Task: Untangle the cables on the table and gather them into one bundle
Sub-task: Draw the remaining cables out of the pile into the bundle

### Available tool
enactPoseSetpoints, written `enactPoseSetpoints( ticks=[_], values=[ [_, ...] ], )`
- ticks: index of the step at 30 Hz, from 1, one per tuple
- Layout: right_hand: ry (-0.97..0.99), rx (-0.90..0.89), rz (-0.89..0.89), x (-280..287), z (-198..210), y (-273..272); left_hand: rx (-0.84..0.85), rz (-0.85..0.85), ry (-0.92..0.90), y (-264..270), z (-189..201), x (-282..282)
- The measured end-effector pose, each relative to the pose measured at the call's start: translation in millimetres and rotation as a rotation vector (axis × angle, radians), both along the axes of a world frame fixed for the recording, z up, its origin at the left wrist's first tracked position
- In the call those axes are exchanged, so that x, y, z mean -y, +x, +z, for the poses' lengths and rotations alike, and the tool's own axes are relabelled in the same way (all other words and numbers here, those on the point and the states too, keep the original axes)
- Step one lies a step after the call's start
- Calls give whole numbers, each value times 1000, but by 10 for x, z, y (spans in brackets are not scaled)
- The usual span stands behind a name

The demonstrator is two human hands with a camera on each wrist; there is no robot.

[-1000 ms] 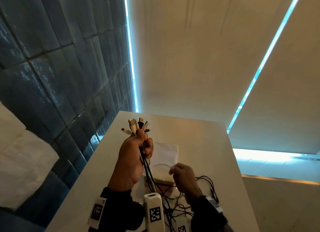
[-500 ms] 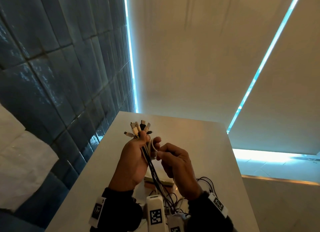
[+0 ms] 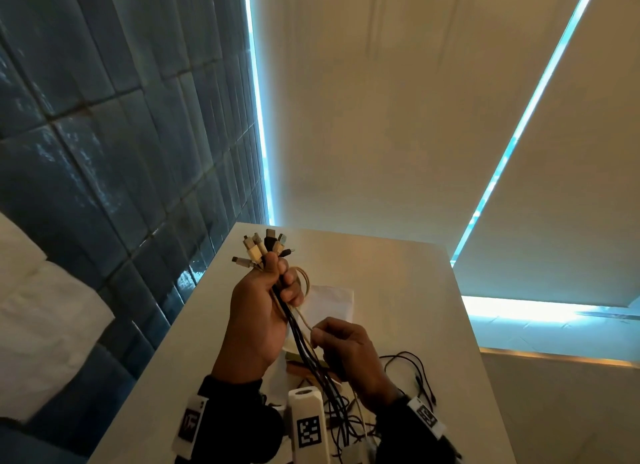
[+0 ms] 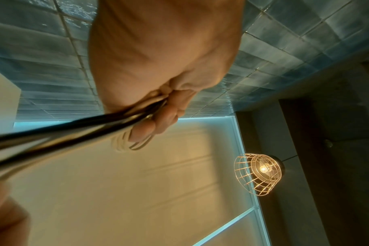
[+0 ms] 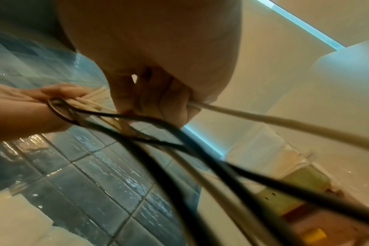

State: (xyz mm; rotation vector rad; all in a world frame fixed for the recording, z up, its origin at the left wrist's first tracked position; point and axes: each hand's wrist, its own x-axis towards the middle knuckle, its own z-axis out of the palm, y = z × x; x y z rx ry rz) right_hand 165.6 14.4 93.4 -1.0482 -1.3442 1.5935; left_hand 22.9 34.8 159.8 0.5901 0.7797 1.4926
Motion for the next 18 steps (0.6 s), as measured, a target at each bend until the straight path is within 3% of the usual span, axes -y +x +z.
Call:
enactPoseSetpoints(
  ticks=[10, 18],
  values=[
    [-86, 173, -66, -134, -590, 4, -71, -22, -33, -24, 23, 36],
    [-32, 427, -87, -166, -933, 108, -69, -50, -26, -39, 28, 26]
  ],
)
